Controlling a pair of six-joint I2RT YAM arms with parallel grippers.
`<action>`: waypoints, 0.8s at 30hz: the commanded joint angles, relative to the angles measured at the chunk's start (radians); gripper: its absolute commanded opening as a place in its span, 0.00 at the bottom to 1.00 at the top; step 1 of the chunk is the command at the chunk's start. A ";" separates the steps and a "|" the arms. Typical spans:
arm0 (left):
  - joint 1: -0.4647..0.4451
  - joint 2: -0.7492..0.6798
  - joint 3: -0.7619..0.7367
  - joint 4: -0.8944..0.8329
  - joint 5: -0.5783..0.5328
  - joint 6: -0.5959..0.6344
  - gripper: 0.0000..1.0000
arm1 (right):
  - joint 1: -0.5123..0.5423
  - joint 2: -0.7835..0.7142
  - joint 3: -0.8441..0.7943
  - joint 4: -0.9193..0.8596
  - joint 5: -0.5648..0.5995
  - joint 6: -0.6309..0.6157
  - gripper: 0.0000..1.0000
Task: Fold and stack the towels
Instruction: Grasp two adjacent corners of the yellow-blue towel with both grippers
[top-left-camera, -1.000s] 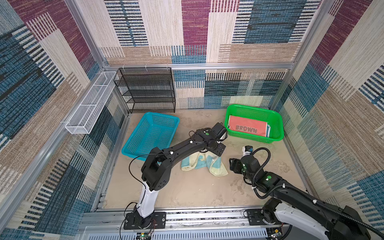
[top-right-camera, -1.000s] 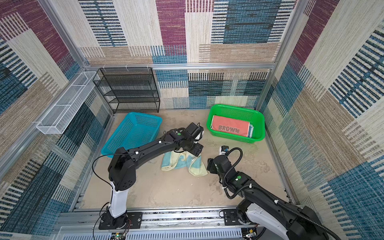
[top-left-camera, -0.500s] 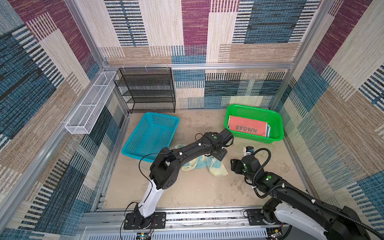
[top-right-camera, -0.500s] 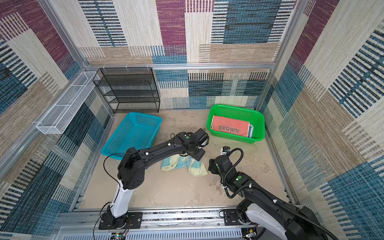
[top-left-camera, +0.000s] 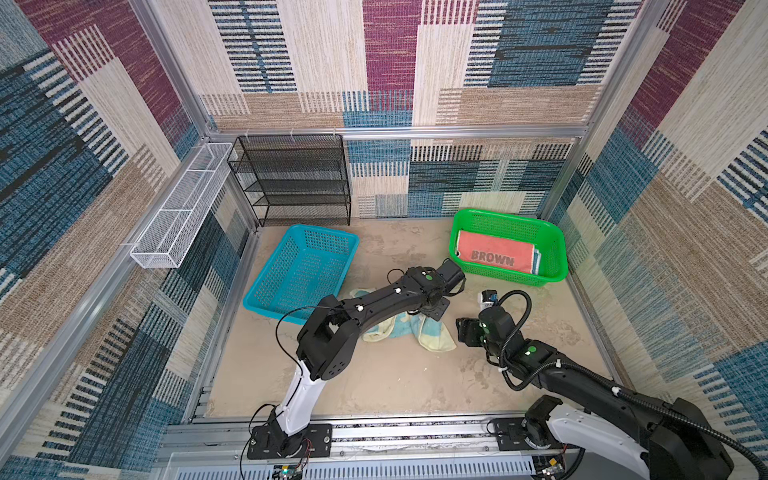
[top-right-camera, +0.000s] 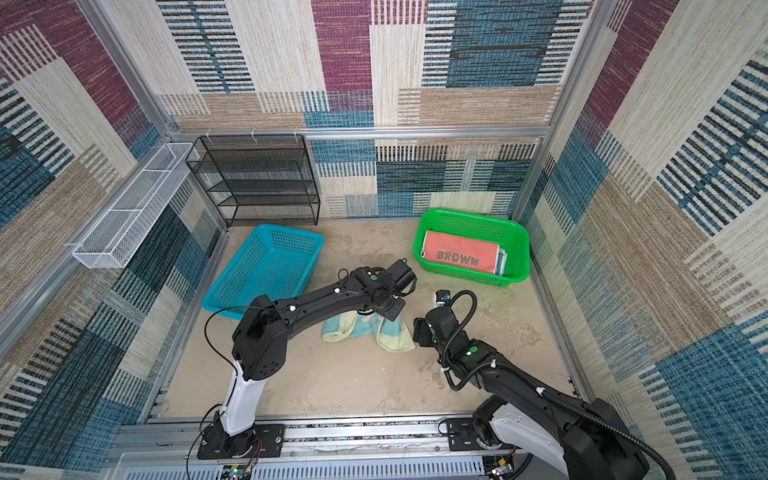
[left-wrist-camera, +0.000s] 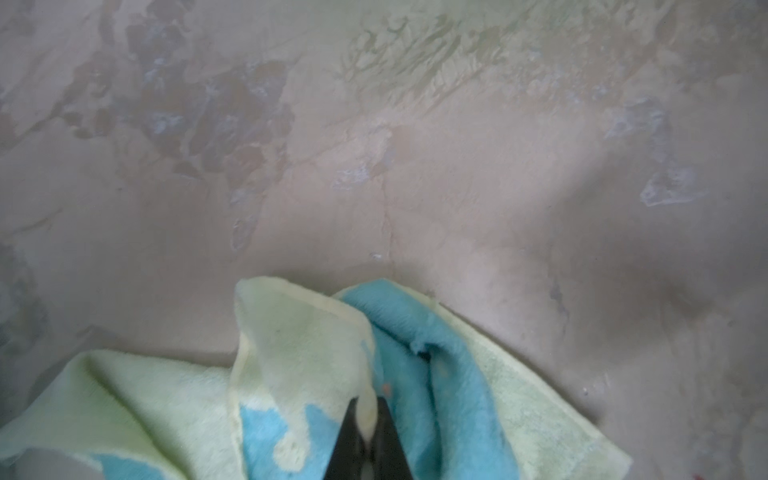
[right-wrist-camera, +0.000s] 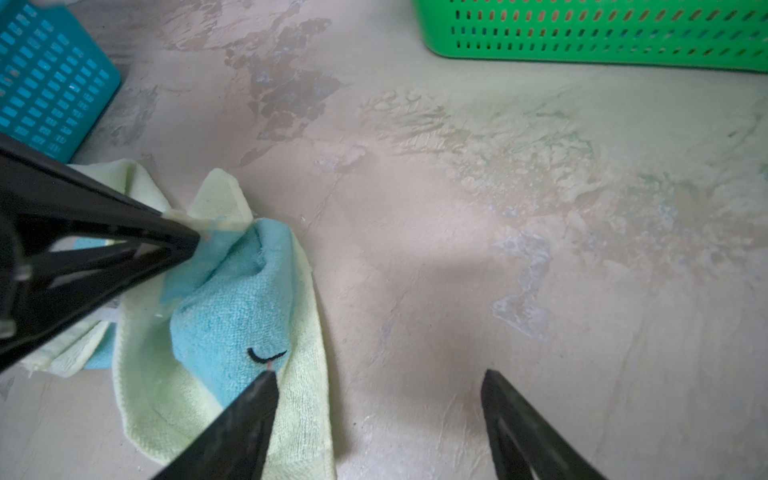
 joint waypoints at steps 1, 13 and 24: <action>0.023 -0.094 -0.088 0.105 -0.089 -0.065 0.00 | 0.002 0.016 0.007 0.138 -0.131 -0.138 0.79; 0.250 -0.406 -0.510 0.303 -0.005 -0.190 0.00 | 0.052 0.236 0.202 0.178 -0.228 -0.547 0.78; 0.319 -0.419 -0.593 0.349 0.041 -0.182 0.00 | 0.140 0.383 0.271 0.028 -0.275 -0.746 0.70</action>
